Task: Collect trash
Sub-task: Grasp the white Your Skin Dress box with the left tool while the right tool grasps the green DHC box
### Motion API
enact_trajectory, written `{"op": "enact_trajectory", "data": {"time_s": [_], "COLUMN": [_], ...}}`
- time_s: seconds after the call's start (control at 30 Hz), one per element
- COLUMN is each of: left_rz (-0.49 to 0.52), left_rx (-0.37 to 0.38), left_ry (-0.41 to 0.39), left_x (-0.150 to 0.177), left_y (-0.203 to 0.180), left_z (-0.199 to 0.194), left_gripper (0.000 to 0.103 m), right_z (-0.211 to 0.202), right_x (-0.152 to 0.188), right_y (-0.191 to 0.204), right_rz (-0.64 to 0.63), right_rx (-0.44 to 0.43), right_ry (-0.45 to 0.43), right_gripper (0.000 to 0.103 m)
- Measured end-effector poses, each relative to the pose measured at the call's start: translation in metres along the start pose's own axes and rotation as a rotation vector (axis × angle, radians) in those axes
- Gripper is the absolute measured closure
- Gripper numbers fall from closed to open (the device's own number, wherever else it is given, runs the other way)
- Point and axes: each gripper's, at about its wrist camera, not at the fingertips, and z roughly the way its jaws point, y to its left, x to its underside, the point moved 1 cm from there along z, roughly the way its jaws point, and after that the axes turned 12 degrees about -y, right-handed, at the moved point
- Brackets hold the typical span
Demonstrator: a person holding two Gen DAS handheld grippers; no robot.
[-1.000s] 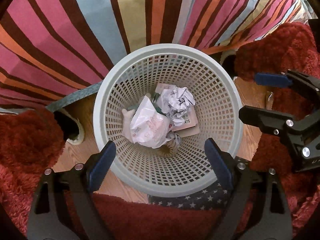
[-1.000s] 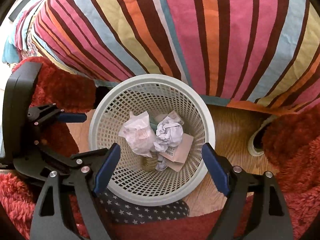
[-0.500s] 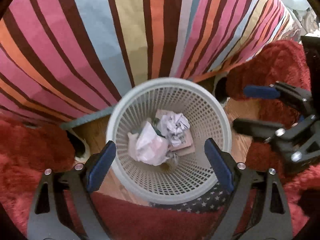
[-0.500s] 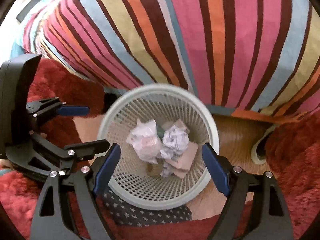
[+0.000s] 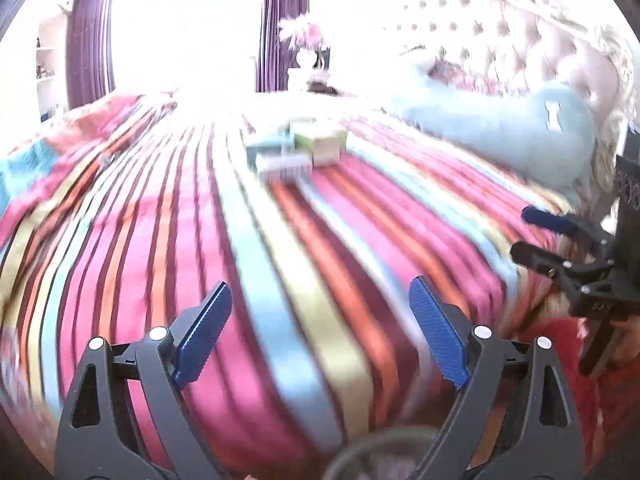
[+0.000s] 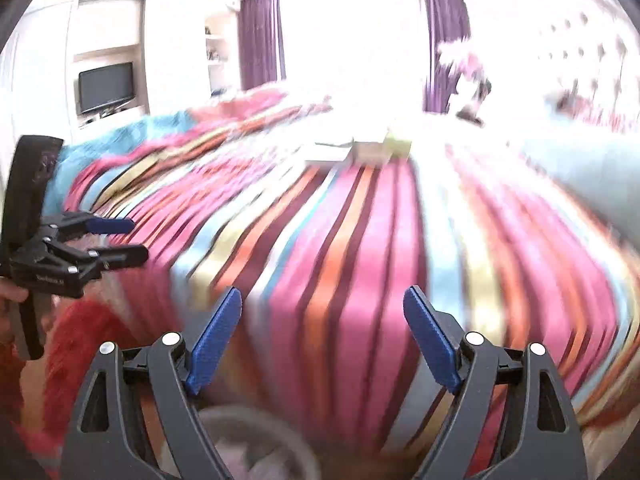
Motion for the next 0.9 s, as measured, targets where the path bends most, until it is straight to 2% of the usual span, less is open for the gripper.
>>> {"op": "enact_trajectory", "data": {"time_s": [0.13,0.27,0.33,0.47,0.57,0.67,0.77,0.9], "left_rz": [-0.01,-0.045,-0.077,-0.151,-0.214,-0.192,-0.162,-0.189], "left_rx": [-0.059,-0.094,-0.084,-0.117,-0.092,-0.082,-0.089,-0.112], "left_ry": [-0.008,0.042,0.073,0.119,0.14,0.139,0.136,0.153], "left_x": [-0.032,-0.043,-0.044,-0.046,-0.049,-0.053,-0.059,-0.061], "left_y": [0.007,0.016,0.023,0.038,0.046,0.044,0.041,0.048], "left_z": [0.076,0.152,0.175,0.221,0.239,0.251,0.259,0.272], "left_gripper": [0.016,0.016,0.015,0.015,0.016,0.015,0.015,0.015], "right_z": [0.07,0.125,0.153,0.197,0.239,0.259,0.267,0.28], "right_x": [-0.024,-0.042,-0.049,-0.055,-0.069,-0.084,-0.085,-0.093], "right_y": [-0.03,-0.05,-0.057,-0.072,-0.089,-0.093,-0.091,-0.093], "right_rz": [0.072,0.055,0.038,0.009,0.022,0.025,0.004,-0.055], "right_rx": [0.038,0.057,0.052,0.036,0.013,-0.001,-0.006,-0.014], "right_ry": [0.033,0.069,0.091,0.136,0.199,0.222,0.229,0.259], "right_gripper": [0.024,0.024,0.024,0.024,0.024,0.024,0.024,0.024]}}
